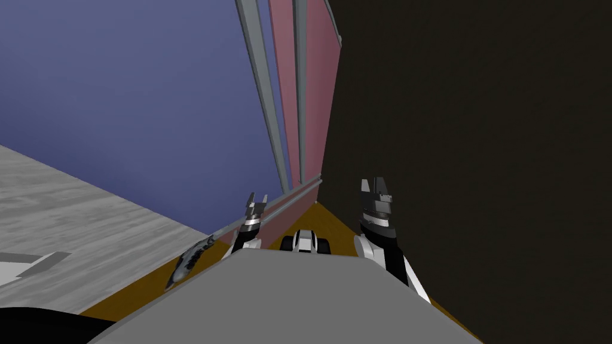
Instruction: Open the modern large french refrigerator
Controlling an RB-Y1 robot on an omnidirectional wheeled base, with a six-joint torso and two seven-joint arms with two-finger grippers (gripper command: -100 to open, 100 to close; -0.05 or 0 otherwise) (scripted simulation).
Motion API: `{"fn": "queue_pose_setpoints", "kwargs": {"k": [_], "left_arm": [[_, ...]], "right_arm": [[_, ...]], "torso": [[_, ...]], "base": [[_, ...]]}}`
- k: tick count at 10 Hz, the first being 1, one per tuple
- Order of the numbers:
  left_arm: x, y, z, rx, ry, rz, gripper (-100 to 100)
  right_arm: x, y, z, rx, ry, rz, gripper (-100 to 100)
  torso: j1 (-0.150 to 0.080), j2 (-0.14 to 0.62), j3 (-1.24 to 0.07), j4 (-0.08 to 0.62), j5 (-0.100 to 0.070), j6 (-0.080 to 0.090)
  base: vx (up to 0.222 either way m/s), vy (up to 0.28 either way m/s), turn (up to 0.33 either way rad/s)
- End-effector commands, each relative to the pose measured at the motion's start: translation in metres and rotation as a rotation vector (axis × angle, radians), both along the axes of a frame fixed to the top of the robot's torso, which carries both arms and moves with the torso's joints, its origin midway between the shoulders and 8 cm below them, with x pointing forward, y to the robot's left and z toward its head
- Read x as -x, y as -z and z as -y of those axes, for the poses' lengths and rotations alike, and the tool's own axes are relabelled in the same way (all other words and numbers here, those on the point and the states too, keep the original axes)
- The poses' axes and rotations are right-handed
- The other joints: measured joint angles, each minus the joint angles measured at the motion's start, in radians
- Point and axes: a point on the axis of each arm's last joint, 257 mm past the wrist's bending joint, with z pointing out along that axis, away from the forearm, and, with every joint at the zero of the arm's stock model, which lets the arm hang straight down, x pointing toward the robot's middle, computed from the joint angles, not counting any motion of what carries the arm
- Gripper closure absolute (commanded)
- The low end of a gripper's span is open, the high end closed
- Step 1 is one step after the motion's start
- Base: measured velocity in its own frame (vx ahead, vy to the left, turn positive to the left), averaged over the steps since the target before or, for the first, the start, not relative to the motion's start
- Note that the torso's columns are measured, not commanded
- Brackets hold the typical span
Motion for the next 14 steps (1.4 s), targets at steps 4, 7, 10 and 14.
{"fn": "queue_pose_setpoints", "kwargs": {"k": [4,7,10,14], "left_arm": [[0.003,0.039,-0.012,0.121,-0.018,-0.028,-100],[0.007,0.057,-0.016,0.183,-0.033,-0.037,-100],[0.011,0.076,-0.016,0.261,-0.056,-0.042,-100],[0.002,0.070,-0.019,0.272,-0.057,-0.042,-100]], "right_arm": [[0.000,0.000,0.000,0.000,0.000,0.000,0],[0.000,0.000,0.000,0.000,0.000,0.000,0],[0.000,0.000,0.000,0.000,0.000,0.000,0],[0.000,0.000,0.000,0.000,0.000,0.000,0]], "torso": [[-0.002,0.005,0.003,0.001,-0.001,-0.003],[-0.001,0.009,0.005,0.003,-0.001,-0.004],[-0.002,0.009,0.005,0.003,-0.002,-0.005],[0.001,0.011,0.006,0.003,-0.001,-0.005]], "base": [[0.115,-0.129,0.009],[0.072,-0.093,0.006],[0.067,-0.102,0.011],[0.043,-0.037,0.011]]}}
